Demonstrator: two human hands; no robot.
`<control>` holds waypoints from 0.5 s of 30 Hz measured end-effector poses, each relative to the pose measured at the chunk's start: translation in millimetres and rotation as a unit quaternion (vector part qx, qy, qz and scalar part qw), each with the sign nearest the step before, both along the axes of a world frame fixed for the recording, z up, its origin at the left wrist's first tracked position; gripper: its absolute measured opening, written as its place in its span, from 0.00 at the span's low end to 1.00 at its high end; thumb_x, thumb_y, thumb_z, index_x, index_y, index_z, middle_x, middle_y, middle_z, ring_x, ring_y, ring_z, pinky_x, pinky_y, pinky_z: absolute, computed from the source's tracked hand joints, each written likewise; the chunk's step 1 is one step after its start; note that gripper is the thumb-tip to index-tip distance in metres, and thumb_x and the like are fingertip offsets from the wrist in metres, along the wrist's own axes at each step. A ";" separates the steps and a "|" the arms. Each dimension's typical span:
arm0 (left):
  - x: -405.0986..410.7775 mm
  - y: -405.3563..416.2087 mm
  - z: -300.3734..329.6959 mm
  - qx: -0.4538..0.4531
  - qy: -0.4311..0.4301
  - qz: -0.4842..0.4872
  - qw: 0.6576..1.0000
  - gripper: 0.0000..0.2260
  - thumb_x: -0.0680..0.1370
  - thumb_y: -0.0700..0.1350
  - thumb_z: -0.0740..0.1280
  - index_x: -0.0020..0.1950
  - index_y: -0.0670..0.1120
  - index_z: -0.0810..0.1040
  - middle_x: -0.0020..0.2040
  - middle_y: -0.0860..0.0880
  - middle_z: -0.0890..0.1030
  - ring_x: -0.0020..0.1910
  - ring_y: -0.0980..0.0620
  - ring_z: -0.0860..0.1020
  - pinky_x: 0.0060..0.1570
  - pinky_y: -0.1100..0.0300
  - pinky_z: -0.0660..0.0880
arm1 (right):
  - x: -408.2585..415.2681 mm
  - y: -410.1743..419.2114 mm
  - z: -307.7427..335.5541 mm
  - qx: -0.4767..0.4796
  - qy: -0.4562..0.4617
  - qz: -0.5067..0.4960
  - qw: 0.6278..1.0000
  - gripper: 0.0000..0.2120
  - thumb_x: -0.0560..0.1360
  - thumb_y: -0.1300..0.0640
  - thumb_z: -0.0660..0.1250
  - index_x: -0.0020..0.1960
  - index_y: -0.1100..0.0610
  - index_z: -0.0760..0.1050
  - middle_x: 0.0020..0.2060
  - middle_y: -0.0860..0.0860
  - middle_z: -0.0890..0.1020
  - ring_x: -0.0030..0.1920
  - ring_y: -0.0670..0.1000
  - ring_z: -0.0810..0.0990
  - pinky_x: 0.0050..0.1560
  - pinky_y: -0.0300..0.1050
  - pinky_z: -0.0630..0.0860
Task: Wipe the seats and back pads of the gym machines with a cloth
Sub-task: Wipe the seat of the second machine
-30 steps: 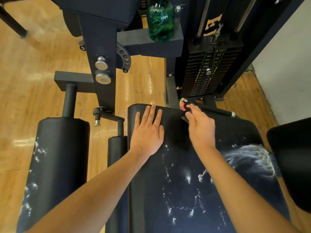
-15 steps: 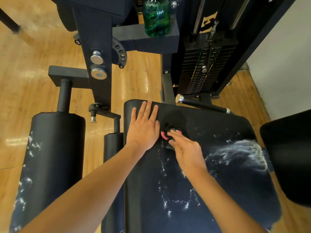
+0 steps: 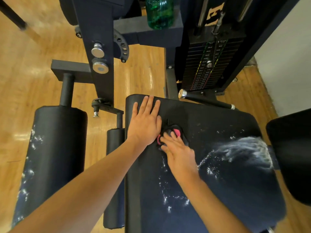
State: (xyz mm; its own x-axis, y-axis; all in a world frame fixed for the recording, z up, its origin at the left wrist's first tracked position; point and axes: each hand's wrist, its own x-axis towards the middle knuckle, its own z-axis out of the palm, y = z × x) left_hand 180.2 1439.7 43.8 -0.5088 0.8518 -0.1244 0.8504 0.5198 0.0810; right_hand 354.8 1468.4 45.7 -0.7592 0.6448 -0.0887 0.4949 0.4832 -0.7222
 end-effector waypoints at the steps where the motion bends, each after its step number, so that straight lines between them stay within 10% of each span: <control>1: 0.4 0.1 0.4 0.001 0.001 0.002 1.000 0.29 0.83 0.54 0.42 0.84 0.47 0.55 0.84 0.44 0.51 0.84 0.46 0.47 0.81 0.41 0.45 | 7.4 -7.3 2.9 0.003 0.009 0.019 1.000 0.14 0.77 0.58 0.67 0.63 0.51 0.80 0.65 0.46 0.78 0.71 0.49 0.70 0.67 0.51 0.73; 10: -0.1 0.1 0.8 -0.006 -0.005 0.006 1.000 0.28 0.84 0.54 0.43 0.84 0.48 0.52 0.85 0.46 0.48 0.84 0.47 0.44 0.81 0.43 0.43 | -4.4 50.0 60.0 -0.044 0.082 -0.196 0.976 0.11 0.80 0.58 0.64 0.58 0.55 0.82 0.41 0.47 0.82 0.40 0.42 0.76 0.45 0.37 0.70; 15: -0.6 -0.4 1.3 0.003 -0.005 0.004 1.000 0.30 0.82 0.55 0.40 0.84 0.48 0.52 0.85 0.45 0.49 0.84 0.47 0.44 0.80 0.42 0.43 | -27.4 49.0 31.3 -0.042 -0.021 -0.080 0.996 0.12 0.82 0.56 0.61 0.61 0.53 0.79 0.57 0.52 0.83 0.61 0.54 0.79 0.59 0.51 0.75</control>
